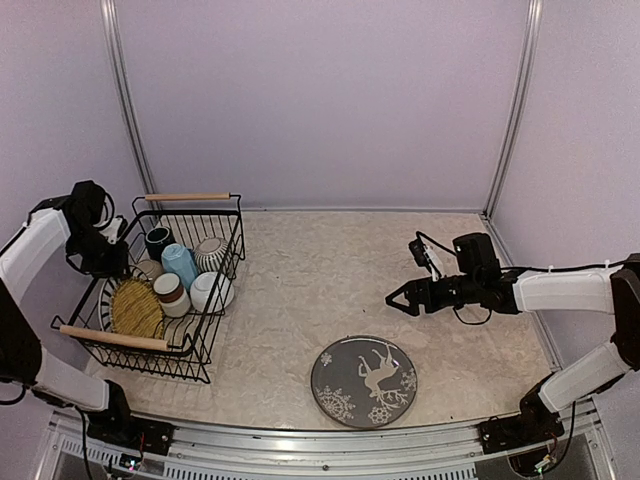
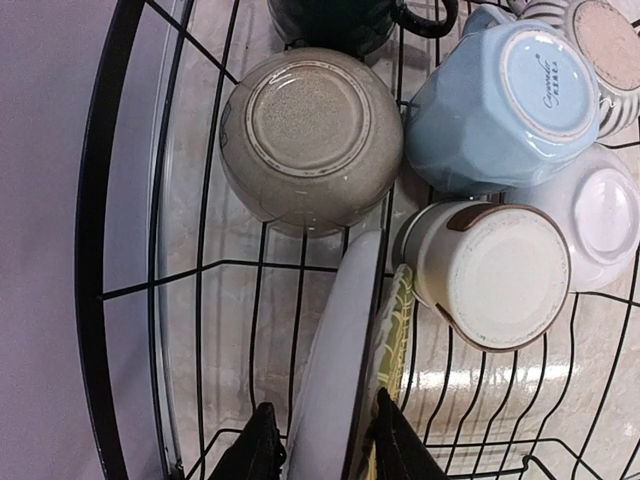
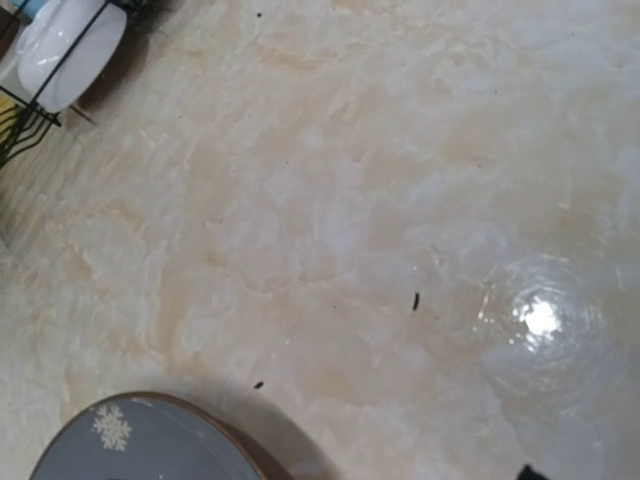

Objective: Unload the mixed dishes from the dish rack
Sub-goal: Grab the plate from the dish rack.

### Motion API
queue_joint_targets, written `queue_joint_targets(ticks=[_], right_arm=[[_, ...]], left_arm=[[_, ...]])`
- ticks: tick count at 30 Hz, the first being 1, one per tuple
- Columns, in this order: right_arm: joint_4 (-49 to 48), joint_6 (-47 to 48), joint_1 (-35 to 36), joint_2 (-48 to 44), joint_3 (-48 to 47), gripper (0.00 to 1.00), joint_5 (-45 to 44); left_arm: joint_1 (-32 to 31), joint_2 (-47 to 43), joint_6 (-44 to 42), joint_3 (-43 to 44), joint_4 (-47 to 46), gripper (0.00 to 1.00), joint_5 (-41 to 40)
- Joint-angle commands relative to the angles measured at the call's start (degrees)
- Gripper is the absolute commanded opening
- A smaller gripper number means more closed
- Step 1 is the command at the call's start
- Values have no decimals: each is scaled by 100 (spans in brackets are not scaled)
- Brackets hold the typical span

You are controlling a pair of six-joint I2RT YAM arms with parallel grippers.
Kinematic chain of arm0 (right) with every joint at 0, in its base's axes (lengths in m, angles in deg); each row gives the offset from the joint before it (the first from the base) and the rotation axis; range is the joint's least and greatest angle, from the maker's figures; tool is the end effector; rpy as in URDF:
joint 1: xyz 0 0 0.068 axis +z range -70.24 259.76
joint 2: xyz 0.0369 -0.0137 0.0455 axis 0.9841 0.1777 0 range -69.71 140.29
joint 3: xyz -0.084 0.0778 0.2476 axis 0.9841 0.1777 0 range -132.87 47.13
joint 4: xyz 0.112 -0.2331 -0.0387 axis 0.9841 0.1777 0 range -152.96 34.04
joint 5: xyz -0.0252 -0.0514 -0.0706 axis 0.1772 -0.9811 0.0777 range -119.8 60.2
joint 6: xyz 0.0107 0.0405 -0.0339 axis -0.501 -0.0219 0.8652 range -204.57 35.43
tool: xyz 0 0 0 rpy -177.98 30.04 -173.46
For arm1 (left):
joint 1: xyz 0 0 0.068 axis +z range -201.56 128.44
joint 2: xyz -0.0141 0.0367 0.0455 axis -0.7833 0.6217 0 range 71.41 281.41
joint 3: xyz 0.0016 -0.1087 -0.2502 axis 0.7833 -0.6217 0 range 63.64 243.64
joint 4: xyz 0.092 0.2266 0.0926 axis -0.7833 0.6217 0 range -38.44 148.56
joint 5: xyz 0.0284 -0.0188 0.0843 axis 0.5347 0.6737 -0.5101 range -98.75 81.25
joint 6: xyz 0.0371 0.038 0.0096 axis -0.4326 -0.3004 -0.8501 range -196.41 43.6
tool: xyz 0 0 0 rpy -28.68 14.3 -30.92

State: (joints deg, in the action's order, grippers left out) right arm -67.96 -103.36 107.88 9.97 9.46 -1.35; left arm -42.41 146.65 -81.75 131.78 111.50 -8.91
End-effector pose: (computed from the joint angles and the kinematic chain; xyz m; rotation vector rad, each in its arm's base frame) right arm 0.2382 0.1464 0.1904 -0.4751 2.2611 0.9878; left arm 0.2429 0.0391 0.2971 -0.0919 2.7419 0.0740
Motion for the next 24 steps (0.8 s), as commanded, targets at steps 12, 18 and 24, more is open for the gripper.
queue_joint_targets(ticks=[12,18,24], right_arm=[[-274,-98,5,1,95,81,161],[-298,-105,1,13,91,81,165],[-317,-92,1,10,111,81,179]], left_arm=[[-1,-257,251,484,299,34,-275],[43,-127,240,358,363,33,-295],[52,-6,77,171,313,26,-335]])
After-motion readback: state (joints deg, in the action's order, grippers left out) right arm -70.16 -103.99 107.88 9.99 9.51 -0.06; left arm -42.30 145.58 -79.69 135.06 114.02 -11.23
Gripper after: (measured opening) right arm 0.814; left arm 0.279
